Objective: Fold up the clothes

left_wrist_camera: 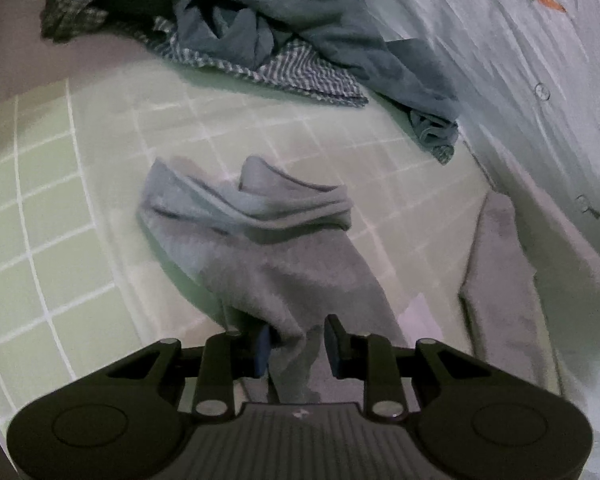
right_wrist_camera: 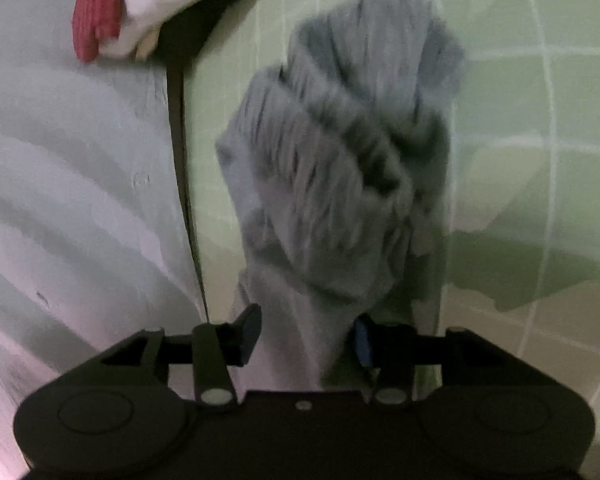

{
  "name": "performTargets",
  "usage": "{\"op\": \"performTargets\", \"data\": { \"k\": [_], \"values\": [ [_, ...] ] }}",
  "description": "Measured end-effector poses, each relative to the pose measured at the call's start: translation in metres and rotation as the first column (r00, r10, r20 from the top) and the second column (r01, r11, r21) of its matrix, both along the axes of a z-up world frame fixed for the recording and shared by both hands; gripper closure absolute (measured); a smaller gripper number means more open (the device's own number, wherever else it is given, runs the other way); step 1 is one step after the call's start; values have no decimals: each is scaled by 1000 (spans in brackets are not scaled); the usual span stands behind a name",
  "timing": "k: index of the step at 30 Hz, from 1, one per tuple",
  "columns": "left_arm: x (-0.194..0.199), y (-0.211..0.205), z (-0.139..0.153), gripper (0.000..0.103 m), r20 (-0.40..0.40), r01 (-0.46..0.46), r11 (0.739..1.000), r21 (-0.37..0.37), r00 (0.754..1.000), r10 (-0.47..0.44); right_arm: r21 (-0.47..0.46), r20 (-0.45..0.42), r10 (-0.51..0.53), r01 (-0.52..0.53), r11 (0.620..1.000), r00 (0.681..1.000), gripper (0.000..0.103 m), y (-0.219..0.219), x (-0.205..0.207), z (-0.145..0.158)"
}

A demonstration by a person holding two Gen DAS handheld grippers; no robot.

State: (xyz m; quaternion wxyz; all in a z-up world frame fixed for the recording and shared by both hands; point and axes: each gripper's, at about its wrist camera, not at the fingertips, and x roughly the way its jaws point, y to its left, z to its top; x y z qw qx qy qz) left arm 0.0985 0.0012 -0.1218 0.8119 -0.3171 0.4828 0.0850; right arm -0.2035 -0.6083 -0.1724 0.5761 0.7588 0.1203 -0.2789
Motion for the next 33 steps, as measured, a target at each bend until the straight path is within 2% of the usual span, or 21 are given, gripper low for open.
{"op": "performTargets", "data": {
  "k": [2, 3, 4, 5, 10, 14, 17, 19, 24, 28, 33],
  "values": [
    [6, -2, -1, 75, -22, 19, 999, 31, 1000, -18, -2, 5, -32, 32, 999, 999, 59, -2, 0, -2],
    [8, -4, 0, 76, -26, 30, 998, 52, 999, -29, -5, 8, -34, 34, 999, 999, 70, -3, 0, -3],
    [9, -7, 1, 87, -37, 43, 996, 79, 999, -40, -8, 10, -36, 36, 999, 999, 89, -3, 1, -4],
    [11, -10, 2, 100, -48, 56, 993, 107, 998, -51, -15, 12, -37, 37, 999, 999, 99, -4, 2, -4],
    [0, -12, 17, 102, 5, 49, 985, 166, 999, -51, -126, -8, -11, 10, 992, 1000, 101, -1, 0, 11],
    [-8, -10, 16, 102, -24, 49, 984, 173, 999, -46, -148, -149, 56, -78, 986, 987, 101, -4, -10, 13],
    [-8, -13, 9, 102, -52, 54, 986, 157, 998, -47, -119, -229, 88, -117, 986, 970, 101, -6, -8, 4],
    [-6, -16, 6, 102, -62, 59, 988, 145, 997, -50, -94, -234, 91, -116, 989, 968, 101, -8, -3, -4],
    [19, -31, 7, 102, -53, 74, 988, 138, 996, -67, -106, -240, 156, -186, 977, 958, 101, -16, 28, -13],
    [50, -59, 6, 102, -42, 111, 984, 141, 993, -106, -120, -251, 208, -244, 962, 945, 101, -31, 65, -14],
    [97, -94, 5, 102, -13, 149, 977, 154, 989, -149, -141, -228, 216, -251, 958, 950, 101, -62, 117, -21]
  ]
}}
